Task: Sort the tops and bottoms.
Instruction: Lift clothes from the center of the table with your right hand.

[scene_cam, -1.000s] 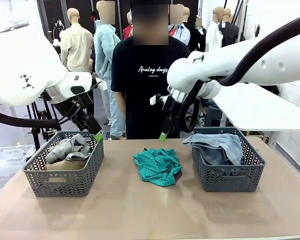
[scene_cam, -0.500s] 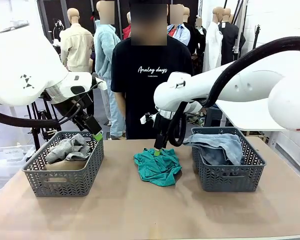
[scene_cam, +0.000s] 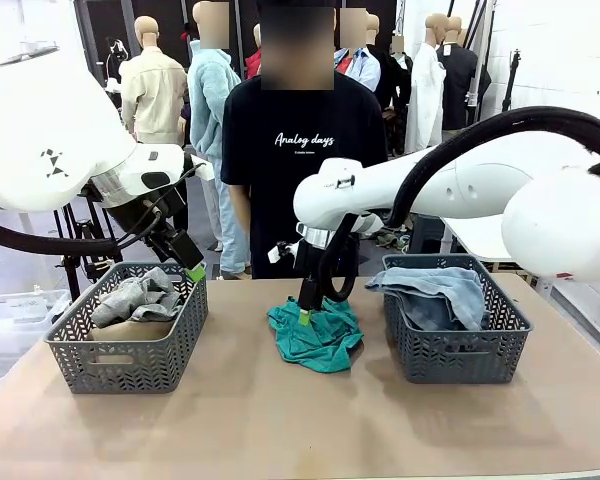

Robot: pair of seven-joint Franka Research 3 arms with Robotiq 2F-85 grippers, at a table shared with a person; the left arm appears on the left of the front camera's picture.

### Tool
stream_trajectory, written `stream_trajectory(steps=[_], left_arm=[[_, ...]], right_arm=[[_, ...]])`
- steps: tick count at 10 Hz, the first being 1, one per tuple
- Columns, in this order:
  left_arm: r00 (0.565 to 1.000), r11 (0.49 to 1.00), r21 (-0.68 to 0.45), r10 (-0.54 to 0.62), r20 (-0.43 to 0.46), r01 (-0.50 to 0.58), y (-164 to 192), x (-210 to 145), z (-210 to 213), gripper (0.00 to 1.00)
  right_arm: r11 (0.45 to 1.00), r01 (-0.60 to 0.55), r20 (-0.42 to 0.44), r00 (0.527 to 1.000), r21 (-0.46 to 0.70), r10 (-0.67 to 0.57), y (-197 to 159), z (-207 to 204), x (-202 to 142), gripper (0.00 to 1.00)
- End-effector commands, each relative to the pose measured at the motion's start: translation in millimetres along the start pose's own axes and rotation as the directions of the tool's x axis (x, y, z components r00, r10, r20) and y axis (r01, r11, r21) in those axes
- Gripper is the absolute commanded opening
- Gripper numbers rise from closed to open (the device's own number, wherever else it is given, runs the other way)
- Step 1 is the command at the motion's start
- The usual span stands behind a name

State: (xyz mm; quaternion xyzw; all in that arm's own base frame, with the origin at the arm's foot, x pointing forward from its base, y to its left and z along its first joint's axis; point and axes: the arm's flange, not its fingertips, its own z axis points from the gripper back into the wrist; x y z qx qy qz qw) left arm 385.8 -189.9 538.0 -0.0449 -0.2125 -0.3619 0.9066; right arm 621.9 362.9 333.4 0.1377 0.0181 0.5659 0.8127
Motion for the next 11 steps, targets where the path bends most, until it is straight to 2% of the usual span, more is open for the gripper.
stream_trajectory(steps=[1,5,6,11], left_arm=[[1.000,1.000,-0.007,-0.001,0.000,0.001,2,-1,0,1.00],[1.000,1.000,-0.007,-0.001,0.000,0.001,2,-1,0,1.00],[1.000,1.000,-0.007,-0.001,0.000,0.001,2,-1,0,1.00],[1.000,1.000,-0.007,-0.001,0.000,0.001,2,-1,0,1.00]], right_arm=[[0.999,-0.044,-0.072,0.996,-0.002,0.043,-3,-3,10,1.00],[0.995,-0.096,-0.137,0.986,-0.021,0.092,3,-16,13,1.00],[0.994,-0.103,-0.152,0.984,-0.027,0.098,3,-15,14,0.96],[0.996,-0.091,-0.167,0.982,-0.019,0.087,2,-17,12,0.05]])
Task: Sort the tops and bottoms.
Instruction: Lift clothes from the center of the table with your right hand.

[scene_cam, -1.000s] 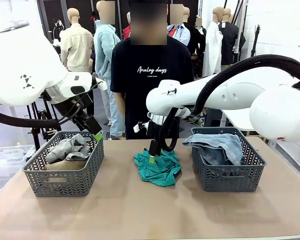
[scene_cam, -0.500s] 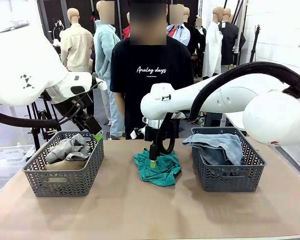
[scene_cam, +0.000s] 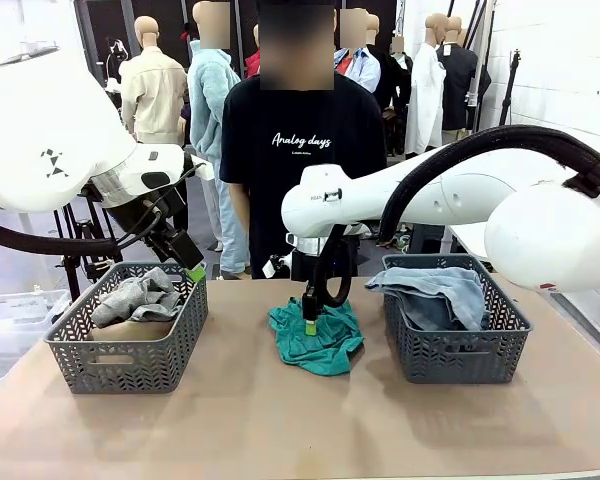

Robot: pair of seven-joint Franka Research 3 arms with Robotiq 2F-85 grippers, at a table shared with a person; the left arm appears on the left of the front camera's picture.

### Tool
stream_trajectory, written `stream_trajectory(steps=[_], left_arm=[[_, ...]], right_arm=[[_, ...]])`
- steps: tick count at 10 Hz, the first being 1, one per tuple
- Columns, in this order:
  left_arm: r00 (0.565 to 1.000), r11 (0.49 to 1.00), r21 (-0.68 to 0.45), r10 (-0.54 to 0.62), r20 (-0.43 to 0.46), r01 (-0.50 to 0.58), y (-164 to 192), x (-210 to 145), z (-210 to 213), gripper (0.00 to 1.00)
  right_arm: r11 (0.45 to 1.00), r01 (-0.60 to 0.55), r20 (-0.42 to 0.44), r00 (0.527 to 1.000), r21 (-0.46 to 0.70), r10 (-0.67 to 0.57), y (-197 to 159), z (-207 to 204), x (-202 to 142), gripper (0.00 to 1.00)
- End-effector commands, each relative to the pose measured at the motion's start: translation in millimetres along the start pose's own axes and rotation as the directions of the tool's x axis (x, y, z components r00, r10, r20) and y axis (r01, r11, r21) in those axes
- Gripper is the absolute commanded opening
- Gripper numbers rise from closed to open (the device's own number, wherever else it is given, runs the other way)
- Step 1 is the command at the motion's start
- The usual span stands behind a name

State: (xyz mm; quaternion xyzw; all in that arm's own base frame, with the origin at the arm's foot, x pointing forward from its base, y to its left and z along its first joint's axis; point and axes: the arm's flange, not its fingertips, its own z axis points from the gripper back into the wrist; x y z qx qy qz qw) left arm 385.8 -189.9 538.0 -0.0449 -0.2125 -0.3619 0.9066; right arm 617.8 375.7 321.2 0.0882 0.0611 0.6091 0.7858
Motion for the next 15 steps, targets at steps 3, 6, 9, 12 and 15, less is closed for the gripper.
stream_trajectory(steps=[3,6,9,12,15], left_arm=[[1.000,1.000,-0.007,-0.001,0.000,0.001,2,-1,0,1.00],[1.000,1.000,-0.007,-0.001,0.000,0.001,2,-1,0,1.00],[1.000,1.000,-0.007,-0.001,0.000,0.001,2,-1,0,1.00],[1.000,1.000,-0.007,-0.001,0.000,0.001,2,-1,0,1.00],[1.000,1.000,-0.007,-0.001,0.000,0.001,2,-1,0,1.00]], right_arm=[[1.000,-0.007,-0.023,1.000,0.017,0.007,-3,-3,2,0.00],[0.999,-0.019,0.009,1.000,0.035,0.019,0,7,-2,0.00],[0.999,0.038,0.163,0.986,-0.004,-0.037,14,69,-36,0.00],[0.979,0.126,0.292,0.954,-0.159,-0.076,47,150,-70,0.00],[0.940,0.168,0.416,0.909,-0.298,-0.030,90,219,-92,0.00]])
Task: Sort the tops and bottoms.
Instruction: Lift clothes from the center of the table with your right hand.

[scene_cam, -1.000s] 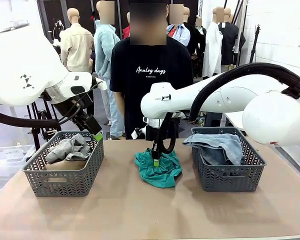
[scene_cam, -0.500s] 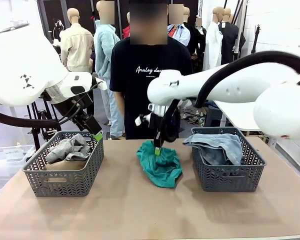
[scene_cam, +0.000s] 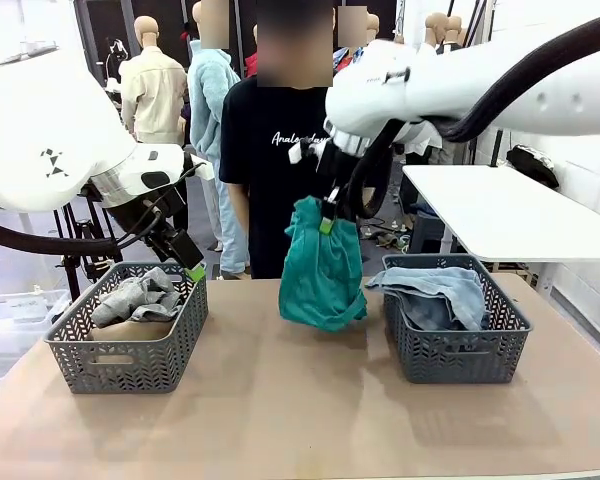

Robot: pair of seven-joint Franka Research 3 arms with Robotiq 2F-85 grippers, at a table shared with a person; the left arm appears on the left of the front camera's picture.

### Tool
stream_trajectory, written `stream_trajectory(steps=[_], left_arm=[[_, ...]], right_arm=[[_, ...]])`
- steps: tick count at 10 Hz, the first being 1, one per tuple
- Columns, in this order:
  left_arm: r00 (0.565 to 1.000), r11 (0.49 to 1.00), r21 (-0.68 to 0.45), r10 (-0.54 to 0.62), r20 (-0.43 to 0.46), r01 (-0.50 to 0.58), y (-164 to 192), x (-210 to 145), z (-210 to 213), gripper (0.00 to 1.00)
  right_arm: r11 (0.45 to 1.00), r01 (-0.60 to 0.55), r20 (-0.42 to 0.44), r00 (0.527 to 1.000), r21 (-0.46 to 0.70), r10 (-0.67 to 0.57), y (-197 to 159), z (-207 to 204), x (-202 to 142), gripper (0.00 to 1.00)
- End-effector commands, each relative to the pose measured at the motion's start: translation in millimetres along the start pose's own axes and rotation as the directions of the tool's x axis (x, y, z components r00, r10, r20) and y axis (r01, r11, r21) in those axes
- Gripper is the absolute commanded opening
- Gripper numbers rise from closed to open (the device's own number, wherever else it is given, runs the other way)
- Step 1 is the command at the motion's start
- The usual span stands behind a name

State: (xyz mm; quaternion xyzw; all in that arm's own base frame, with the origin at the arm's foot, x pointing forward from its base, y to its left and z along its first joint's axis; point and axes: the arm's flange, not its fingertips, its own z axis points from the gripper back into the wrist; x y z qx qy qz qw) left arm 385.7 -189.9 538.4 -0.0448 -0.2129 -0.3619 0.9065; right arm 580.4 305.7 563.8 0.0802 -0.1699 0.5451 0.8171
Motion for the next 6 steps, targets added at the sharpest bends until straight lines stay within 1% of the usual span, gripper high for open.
stream_trajectory(steps=[1,4,6], left_arm=[[1.000,1.000,-0.007,-0.001,-0.001,0.001,2,-1,0,1.00],[1.000,1.000,-0.007,-0.001,-0.001,0.001,2,-1,0,1.00],[1.000,1.000,-0.007,-0.001,-0.001,0.001,2,-1,0,1.00]], right_arm=[[0.997,0.001,0.080,0.997,-0.078,0.005,27,15,-20,0.00],[0.982,-0.008,0.133,0.991,-0.189,0.034,49,57,-15,0.00],[0.974,-0.006,0.156,0.987,-0.224,0.042,55,70,-17,0.00]])
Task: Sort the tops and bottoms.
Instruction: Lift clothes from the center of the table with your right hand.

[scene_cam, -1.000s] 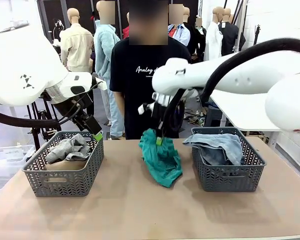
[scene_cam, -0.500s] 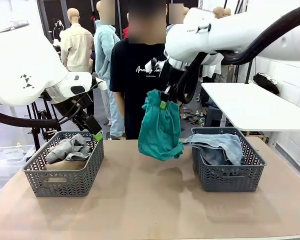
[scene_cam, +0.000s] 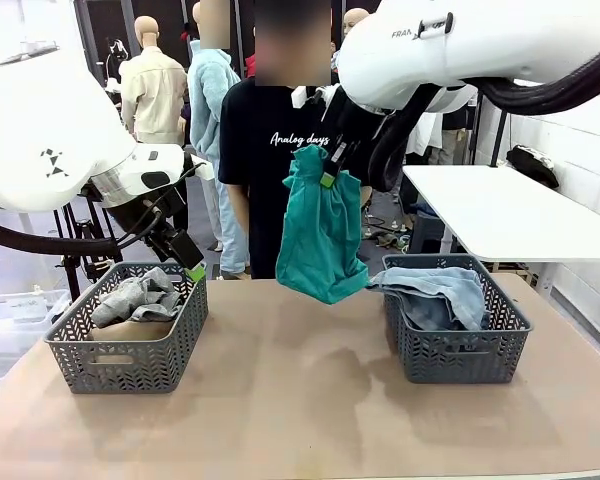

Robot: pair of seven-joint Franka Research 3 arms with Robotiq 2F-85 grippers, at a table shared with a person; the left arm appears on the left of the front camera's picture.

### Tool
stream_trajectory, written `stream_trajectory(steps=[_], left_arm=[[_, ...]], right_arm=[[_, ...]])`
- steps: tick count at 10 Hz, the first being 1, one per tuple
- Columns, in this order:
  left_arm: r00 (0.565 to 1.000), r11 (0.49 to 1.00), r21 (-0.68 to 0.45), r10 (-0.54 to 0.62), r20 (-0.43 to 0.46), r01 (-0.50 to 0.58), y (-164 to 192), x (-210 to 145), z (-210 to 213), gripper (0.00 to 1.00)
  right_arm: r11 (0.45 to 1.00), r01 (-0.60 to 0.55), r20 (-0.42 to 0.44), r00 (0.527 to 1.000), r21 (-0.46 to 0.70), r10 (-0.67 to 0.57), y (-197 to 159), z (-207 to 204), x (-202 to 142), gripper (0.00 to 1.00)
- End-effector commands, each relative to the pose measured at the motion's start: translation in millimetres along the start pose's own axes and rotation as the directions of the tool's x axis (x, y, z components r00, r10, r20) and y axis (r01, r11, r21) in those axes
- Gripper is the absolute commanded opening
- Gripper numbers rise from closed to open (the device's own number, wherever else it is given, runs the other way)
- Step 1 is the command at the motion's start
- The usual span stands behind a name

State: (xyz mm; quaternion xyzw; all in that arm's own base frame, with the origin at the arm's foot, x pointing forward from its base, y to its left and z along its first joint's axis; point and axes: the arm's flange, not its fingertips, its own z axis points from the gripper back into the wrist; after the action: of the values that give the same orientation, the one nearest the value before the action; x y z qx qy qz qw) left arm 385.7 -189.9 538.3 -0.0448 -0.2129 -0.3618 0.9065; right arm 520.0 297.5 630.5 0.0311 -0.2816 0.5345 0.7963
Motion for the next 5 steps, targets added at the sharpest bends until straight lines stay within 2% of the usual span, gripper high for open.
stream_trajectory(steps=[1,2,5], left_arm=[[1.000,1.000,-0.007,-0.001,-0.001,0.001,2,-1,0,1.00],[1.000,1.000,-0.007,-0.001,-0.001,0.001,2,-1,0,1.00],[1.000,1.000,-0.007,-0.001,-0.001,0.001,2,-1,0,1.00]], right_arm=[[1.000,0.012,0.029,1.000,0.000,-0.012,4,-10,-21,0.00],[1.000,0.000,0.000,1.000,0.000,0.000,0,0,0,0.00],[1.000,0.000,0.000,1.000,0.000,0.000,0,0,0,0.00]])
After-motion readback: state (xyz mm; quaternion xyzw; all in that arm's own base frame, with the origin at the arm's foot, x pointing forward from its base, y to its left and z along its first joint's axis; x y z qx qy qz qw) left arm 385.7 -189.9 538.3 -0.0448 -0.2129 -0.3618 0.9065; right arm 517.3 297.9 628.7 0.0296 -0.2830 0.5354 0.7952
